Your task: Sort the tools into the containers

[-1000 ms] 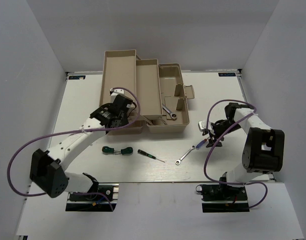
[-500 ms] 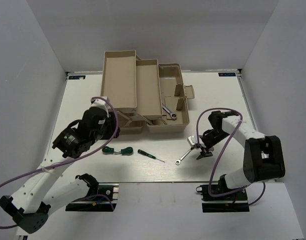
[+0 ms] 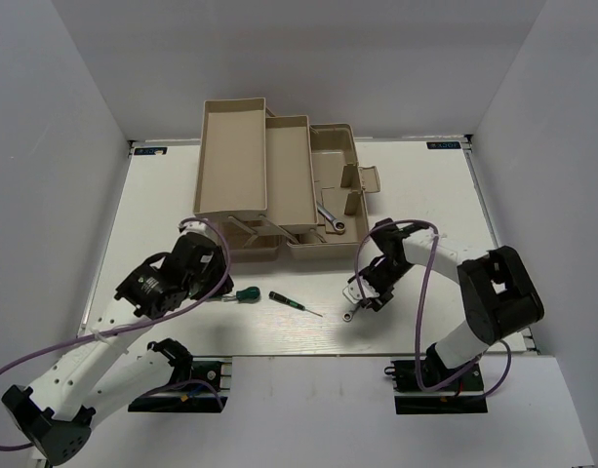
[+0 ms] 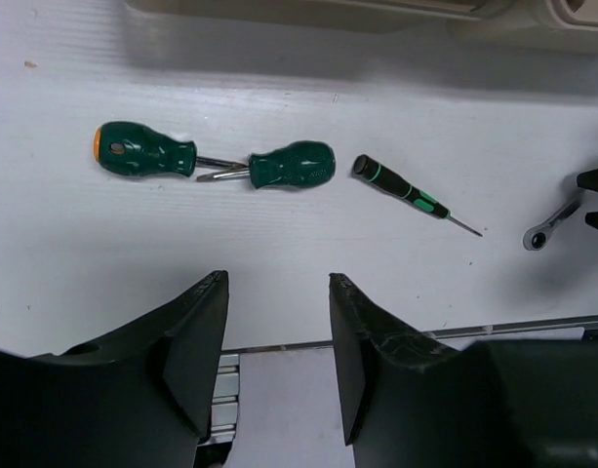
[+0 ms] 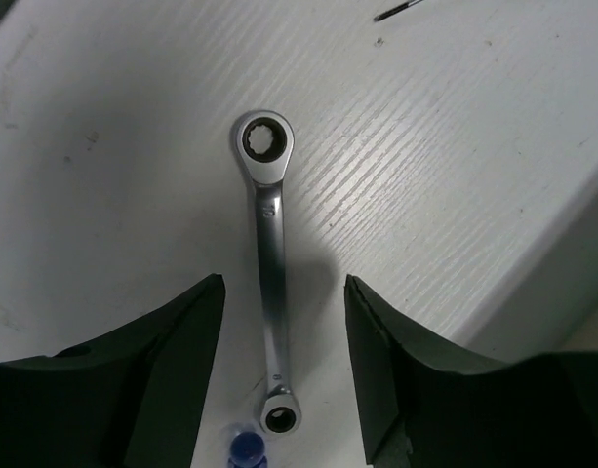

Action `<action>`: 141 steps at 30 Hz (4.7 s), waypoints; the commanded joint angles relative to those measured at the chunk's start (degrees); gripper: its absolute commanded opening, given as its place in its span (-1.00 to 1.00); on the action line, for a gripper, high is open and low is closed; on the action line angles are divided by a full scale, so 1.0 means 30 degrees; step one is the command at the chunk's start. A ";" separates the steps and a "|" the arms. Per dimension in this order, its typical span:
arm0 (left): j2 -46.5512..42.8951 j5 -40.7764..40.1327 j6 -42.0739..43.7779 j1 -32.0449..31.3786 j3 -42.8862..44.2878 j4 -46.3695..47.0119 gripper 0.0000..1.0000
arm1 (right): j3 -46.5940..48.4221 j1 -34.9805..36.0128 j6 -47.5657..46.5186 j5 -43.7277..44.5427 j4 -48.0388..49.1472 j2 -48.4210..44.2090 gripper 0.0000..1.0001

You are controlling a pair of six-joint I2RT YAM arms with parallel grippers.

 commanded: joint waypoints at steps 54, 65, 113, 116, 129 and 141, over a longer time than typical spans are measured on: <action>0.4062 0.4436 0.4644 -0.1281 -0.1058 0.5995 0.15 | 0.2811 0.0475 0.6839 -0.0231 -0.4324 -0.3684 -1.00; 0.5581 0.4786 0.4995 -0.1634 -0.0649 0.6786 -0.25 | 0.7966 -0.0843 2.1704 0.0317 0.1466 -0.3958 -1.00; 1.9001 0.1448 1.9585 -0.7845 0.4480 0.7868 0.11 | 0.8235 -0.8403 2.5738 0.0317 -0.1807 -0.0031 0.17; 1.9003 0.1448 1.9177 -0.8021 0.4480 0.7870 -0.39 | 0.8232 -0.8403 2.7025 0.1843 -0.1367 0.0291 0.13; 1.7802 0.3264 1.6339 -0.7994 1.0274 0.7255 -1.00 | 0.5659 -0.8461 3.0545 0.6972 -0.1688 0.0849 0.16; 1.7654 -0.3325 1.1502 -0.4450 1.7777 0.6405 -1.00 | 0.4073 -0.8345 3.3380 0.7233 0.0418 0.2810 0.35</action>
